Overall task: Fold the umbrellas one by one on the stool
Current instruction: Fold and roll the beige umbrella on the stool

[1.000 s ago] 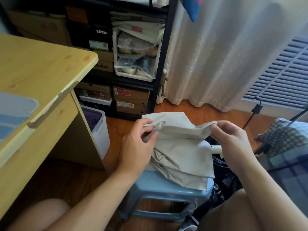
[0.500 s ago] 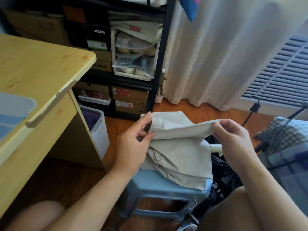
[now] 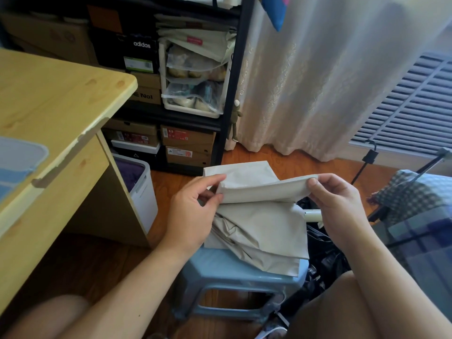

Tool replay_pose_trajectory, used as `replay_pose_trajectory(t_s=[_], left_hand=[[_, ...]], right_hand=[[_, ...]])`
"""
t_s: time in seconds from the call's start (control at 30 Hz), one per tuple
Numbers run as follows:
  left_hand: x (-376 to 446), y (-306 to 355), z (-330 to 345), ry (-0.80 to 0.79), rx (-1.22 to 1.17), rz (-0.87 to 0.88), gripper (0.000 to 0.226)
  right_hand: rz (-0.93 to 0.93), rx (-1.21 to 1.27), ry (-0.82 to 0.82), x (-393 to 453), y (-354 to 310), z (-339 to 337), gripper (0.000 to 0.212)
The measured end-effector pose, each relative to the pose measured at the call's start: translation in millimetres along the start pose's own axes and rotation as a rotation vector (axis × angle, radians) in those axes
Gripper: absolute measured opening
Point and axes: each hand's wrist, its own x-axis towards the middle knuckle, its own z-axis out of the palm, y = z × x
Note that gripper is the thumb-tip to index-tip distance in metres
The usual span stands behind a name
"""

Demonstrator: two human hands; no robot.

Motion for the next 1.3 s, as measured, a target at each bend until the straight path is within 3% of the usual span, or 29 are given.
replay_pose_trajectory(t_s=[0.33, 0.43, 0.67, 0.77, 0.8, 0.9, 0.93, 1.07, 1.17, 1.3], left_hand=[[7, 1, -9, -0.046, 0.063, 0.000, 0.036], [4, 2, -11, -0.052, 0.139, 0.078, 0.035], [8, -2, -11, 0.033, 0.255, 0.181, 0.006], [9, -3, -11, 0.031, 0.231, 0.137, 0.007], [10, -4, -11, 0.016, 0.190, 0.099, 0.009], [17, -4, -12, -0.065, 0.005, -0.047, 0.009], [20, -4, -12, -0.083, -0.031, -0.082, 0.007], [34, -8, -10, -0.037, -0.070, -0.174, 0.005], [48, -15, -4, 0.088, -0.174, -0.275, 0.011], [63, -23, 4, 0.262, -0.322, -0.417, 0.017]], right_hand=[[-0.014, 0.033, -0.063, -1, 2, -5, 0.011], [-0.006, 0.034, -0.068, -1, 3, -6, 0.011], [-0.001, 0.013, -0.081, 0, 2, -8, 0.009], [-0.015, 0.012, -0.091, 1, 2, -9, 0.008], [-0.017, 0.006, -0.106, 4, 0, -7, 0.014], [0.078, -0.027, -0.323, 19, -8, -4, 0.061], [0.112, -0.079, -0.405, 26, -12, -1, 0.065], [0.116, -0.207, -0.420, 59, -19, 8, 0.023], [0.159, -0.065, -0.414, 82, -20, 17, 0.018], [0.202, -0.114, -0.374, 106, -8, 30, 0.013]])
